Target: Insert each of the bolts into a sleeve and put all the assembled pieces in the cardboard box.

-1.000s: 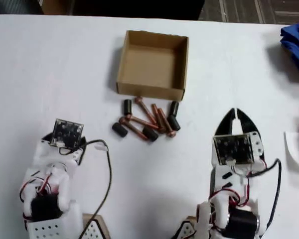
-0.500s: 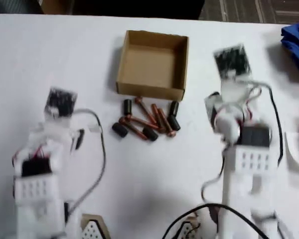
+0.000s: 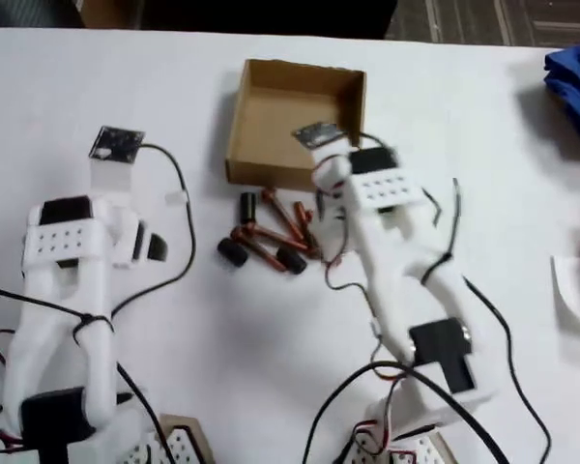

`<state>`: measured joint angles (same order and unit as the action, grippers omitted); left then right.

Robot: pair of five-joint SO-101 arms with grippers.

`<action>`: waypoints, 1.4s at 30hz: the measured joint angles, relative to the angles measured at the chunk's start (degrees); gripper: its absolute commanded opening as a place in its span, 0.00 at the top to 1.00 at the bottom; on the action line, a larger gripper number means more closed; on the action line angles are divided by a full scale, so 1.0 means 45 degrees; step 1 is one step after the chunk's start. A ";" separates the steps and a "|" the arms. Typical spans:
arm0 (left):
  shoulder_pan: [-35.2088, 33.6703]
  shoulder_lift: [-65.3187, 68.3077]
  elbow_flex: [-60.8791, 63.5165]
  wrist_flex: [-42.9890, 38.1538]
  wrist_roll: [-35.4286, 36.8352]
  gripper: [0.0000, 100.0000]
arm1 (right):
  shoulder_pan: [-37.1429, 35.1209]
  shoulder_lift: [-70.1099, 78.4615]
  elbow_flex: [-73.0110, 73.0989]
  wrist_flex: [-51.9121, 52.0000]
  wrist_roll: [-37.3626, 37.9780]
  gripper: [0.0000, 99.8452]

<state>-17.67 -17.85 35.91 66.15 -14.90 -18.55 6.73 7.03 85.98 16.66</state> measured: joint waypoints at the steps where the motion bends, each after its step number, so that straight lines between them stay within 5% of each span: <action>1: -0.0020 0.0020 0.0000 0.0000 0.0000 0.74 | -0.0117 0.0176 -0.0215 0.0000 0.0000 0.89; 42: 0.0020 -0.0293 -0.0020 -0.0078 0.0098 0.74 | -0.0254 0.0977 -0.1270 -0.0117 0.0000 0.89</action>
<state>-17.58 -19.16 35.82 65.80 -14.46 -19.69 11.12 1.32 85.45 16.66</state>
